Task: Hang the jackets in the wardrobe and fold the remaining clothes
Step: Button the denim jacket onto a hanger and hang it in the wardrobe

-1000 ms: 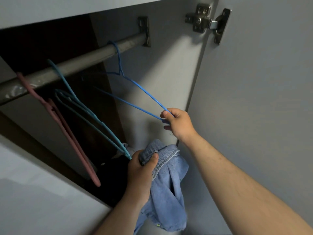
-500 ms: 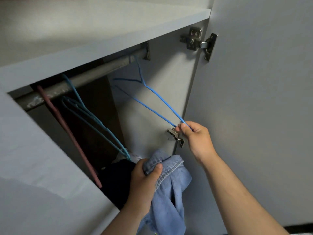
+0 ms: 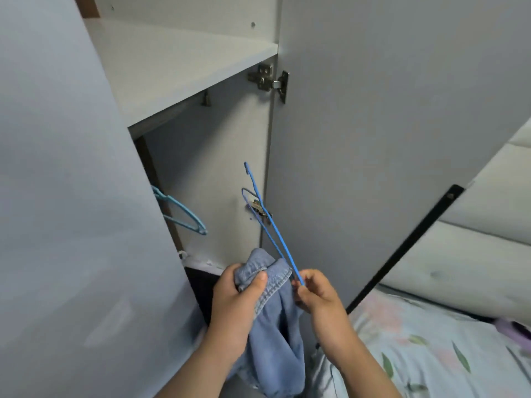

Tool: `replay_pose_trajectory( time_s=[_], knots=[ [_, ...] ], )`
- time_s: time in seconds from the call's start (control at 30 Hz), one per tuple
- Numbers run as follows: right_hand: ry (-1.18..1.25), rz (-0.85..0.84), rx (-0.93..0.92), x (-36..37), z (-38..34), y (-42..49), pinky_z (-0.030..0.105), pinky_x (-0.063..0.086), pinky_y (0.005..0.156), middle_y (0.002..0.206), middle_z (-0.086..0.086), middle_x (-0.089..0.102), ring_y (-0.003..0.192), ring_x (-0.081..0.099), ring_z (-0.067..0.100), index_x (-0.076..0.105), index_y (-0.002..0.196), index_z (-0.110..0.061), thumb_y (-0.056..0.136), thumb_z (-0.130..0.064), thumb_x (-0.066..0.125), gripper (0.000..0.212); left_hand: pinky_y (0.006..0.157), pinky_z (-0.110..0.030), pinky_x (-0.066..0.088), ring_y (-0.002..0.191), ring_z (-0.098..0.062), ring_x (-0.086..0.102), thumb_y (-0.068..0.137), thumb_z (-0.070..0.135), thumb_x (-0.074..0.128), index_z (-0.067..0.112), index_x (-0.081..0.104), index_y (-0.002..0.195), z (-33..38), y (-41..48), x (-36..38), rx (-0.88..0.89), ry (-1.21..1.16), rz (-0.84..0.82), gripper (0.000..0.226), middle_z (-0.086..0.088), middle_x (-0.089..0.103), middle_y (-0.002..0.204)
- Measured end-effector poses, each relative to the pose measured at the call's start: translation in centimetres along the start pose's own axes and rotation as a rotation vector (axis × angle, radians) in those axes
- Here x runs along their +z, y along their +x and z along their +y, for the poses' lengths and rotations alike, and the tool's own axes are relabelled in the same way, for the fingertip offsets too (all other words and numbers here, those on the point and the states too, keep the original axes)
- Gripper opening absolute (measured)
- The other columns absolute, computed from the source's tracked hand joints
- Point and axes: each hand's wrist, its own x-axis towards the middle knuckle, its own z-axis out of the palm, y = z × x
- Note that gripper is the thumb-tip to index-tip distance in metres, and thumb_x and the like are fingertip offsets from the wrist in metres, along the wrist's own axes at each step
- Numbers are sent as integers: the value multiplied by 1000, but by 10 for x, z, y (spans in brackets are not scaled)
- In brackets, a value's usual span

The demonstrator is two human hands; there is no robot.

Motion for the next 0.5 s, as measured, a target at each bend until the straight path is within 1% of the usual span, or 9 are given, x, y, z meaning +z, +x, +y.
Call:
replay_pose_trajectory(
  time_s=[0.07, 0.13, 0.17, 0.2, 0.27, 0.33, 0.37, 0.43, 0.5],
  knots=[
    [-96, 46, -1, 4, -2, -30, 30, 36, 71, 74, -2, 52, 73, 46, 13, 54, 79, -11, 83, 8, 49, 20, 79, -45, 55, 82, -26, 69, 65, 40, 77, 14, 68, 91, 6, -26, -5, -1, -24, -21, 38, -17, 72, 89],
    [-152, 94, -13, 10, -8, -64, 31, 32, 68, 72, -3, 45, 70, 40, 13, 46, 71, -14, 71, -8, 47, 6, 77, -41, 55, 81, -25, 68, 71, 28, 78, 8, 66, 95, 13, -51, -12, -15, -43, -65, 33, -18, 72, 91],
    [-169, 120, -17, 14, -12, -83, 32, 31, 67, 71, -3, 43, 70, 38, 14, 43, 68, -14, 65, -13, 44, 4, 76, -37, 56, 81, -24, 68, 77, 21, 78, 6, 65, 95, 16, -64, -16, -21, -47, -94, 27, -17, 72, 91],
    [-178, 155, -30, 18, -12, -100, 33, 31, 67, 70, -3, 42, 70, 38, 14, 41, 67, -15, 62, -14, 43, 4, 74, -35, 56, 80, -22, 68, 82, 14, 77, 6, 64, 95, 20, -77, -20, -23, -53, -119, 20, -16, 72, 89],
    [-201, 251, -56, 24, -8, -136, 33, 32, 65, 65, -9, 42, 67, 37, 13, 40, 67, -16, 73, -10, 45, 9, 76, -37, 56, 81, -22, 67, 86, 8, 73, 6, 63, 95, 28, -106, -28, -33, -59, -166, 13, -17, 70, 91],
    [-231, 317, -64, 29, -6, -173, 31, 37, 65, 64, -13, 50, 64, 43, 9, 47, 76, -16, 86, -2, 47, 17, 82, -44, 55, 84, -25, 67, 87, 7, 72, 7, 62, 98, 34, -138, -39, -47, -57, -215, 15, -20, 70, 96],
    [-256, 332, -70, 31, -6, -191, 28, 40, 68, 69, -17, 56, 67, 49, 5, 52, 84, -19, 90, -3, 47, 18, 83, -47, 55, 84, -25, 67, 87, 8, 72, 6, 62, 98, 36, -154, -45, -48, -53, -243, 15, -20, 70, 95],
    [-353, 334, -89, 34, -8, -228, 19, 41, 76, 92, -25, 64, 86, 56, -6, 58, 106, -29, 98, -12, 45, 23, 83, -49, 55, 81, -25, 67, 87, 8, 72, 6, 63, 95, 39, -185, -57, -41, -42, -288, 13, -19, 69, 91],
    [-412, 327, -79, 33, -7, -262, 8, 35, 88, 123, -25, 56, 108, 51, -10, 50, 133, -35, 104, -22, 40, 34, 82, -49, 55, 81, -26, 67, 86, 8, 73, 7, 64, 94, 41, -211, -68, -34, -23, -330, 11, -20, 70, 91]
  ],
)
